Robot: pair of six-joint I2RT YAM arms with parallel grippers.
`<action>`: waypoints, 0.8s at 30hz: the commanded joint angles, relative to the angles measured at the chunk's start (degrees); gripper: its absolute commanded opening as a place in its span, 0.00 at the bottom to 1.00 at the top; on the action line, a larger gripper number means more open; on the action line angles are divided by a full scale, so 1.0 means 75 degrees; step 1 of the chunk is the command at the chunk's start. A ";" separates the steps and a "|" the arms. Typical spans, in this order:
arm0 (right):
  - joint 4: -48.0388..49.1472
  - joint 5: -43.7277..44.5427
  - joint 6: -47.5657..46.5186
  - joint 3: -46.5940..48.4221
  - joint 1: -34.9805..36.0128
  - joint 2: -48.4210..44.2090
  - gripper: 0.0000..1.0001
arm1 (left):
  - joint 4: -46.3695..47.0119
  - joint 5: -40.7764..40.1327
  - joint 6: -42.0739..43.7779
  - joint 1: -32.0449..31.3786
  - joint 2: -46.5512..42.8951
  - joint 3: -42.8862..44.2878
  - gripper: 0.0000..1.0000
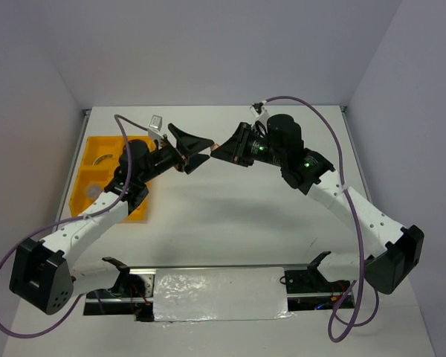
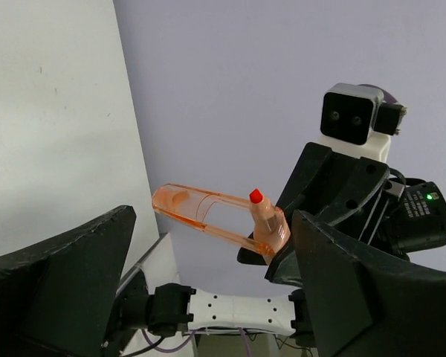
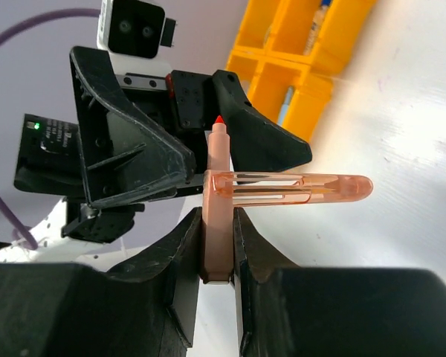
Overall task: Sort the stationery into containers
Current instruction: Close the pen cap on the pen.
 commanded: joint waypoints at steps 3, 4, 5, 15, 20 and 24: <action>-0.0460 0.0178 -0.0315 0.0372 -0.0049 0.0158 0.00 | -0.0113 -0.0017 -0.1186 -0.0414 0.0300 0.0357 0.99; -0.0413 0.0166 -0.0338 0.0337 -0.0037 0.0170 0.00 | -0.0101 -0.0157 -0.1317 -0.0542 0.0300 0.0368 0.99; -0.0390 0.0166 -0.0362 0.0325 -0.0049 0.0158 0.00 | -0.0298 -0.0239 -0.1446 -0.0601 0.0266 0.0403 0.99; 0.0184 0.0178 -0.0398 0.0091 -0.0037 0.0158 0.00 | -0.1050 -0.1165 -0.3262 -0.0917 -0.0098 0.0053 0.99; 0.0501 0.0201 -0.0327 0.0020 0.0244 0.0228 0.00 | -0.0512 -0.1693 -0.4000 -0.1047 -0.0086 -0.0276 0.99; 0.0700 0.0295 -0.0245 -0.0085 0.0397 0.0263 0.00 | -0.0220 -0.1904 -0.4376 -0.1106 0.0042 -0.0276 0.99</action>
